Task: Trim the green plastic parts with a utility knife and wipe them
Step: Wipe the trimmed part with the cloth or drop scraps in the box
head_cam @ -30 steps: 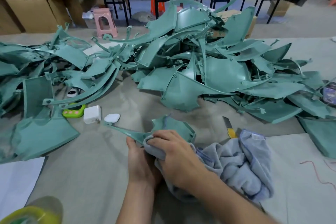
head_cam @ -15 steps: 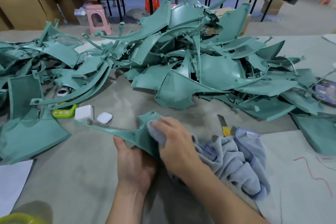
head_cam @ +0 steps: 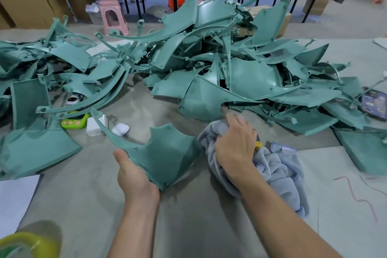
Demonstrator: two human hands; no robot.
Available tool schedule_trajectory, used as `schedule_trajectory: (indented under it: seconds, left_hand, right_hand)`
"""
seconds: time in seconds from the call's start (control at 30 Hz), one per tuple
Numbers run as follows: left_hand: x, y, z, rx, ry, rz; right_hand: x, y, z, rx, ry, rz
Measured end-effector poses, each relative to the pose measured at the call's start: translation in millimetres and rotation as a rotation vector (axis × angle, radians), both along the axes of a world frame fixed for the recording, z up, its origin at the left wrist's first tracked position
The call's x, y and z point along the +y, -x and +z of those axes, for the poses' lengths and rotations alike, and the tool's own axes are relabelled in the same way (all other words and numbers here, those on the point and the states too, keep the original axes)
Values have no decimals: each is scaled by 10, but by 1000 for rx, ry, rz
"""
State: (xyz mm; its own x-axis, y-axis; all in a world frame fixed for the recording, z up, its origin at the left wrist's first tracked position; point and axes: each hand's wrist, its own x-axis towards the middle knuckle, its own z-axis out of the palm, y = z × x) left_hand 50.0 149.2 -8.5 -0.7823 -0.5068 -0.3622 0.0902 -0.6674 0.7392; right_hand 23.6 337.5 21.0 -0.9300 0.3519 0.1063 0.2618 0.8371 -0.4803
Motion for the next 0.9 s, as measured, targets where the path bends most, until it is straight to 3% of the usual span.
schedule_trajectory:
  seconds: [0.07,0.13,0.17,0.23,0.3,0.4,0.5,0.63,0.8,0.9]
  left_hand:
    - [-131,4,22,-65,36,7]
    - [-261,5,58,-121,69,-7]
    - [-312,4,83,-131,81,-20]
    - [-367,8,121,-128,108,-81]
    - [-344,-8,199,-128,159,-196]
    - [-243,-70,292,-47,365,-521]
    - [-188,-160,430,118,479,-788]
    - [101,-316,671,183,415,-783]
    - [738,-682,918,220,655,-634]
    - [1128,-994,994,315,705,-679]
  right_hand:
    - [-27,7,82,126,-56,-23]
    - [-130,-110,160,358,59,148]
    - [-191,-195,197,386,160,270]
    - [-343,-354,255,224,440,452]
    - [-457,-434,238,44,686,495]
    - [-448,-476,226,-85,967,397]
    - [-253,-571,260,-94,1157,285]
    - [23,-838,357,12,1185,211]
    - [428,-1392,495,258,1109,160]
    - [775,-1825,496,410,1002,99]
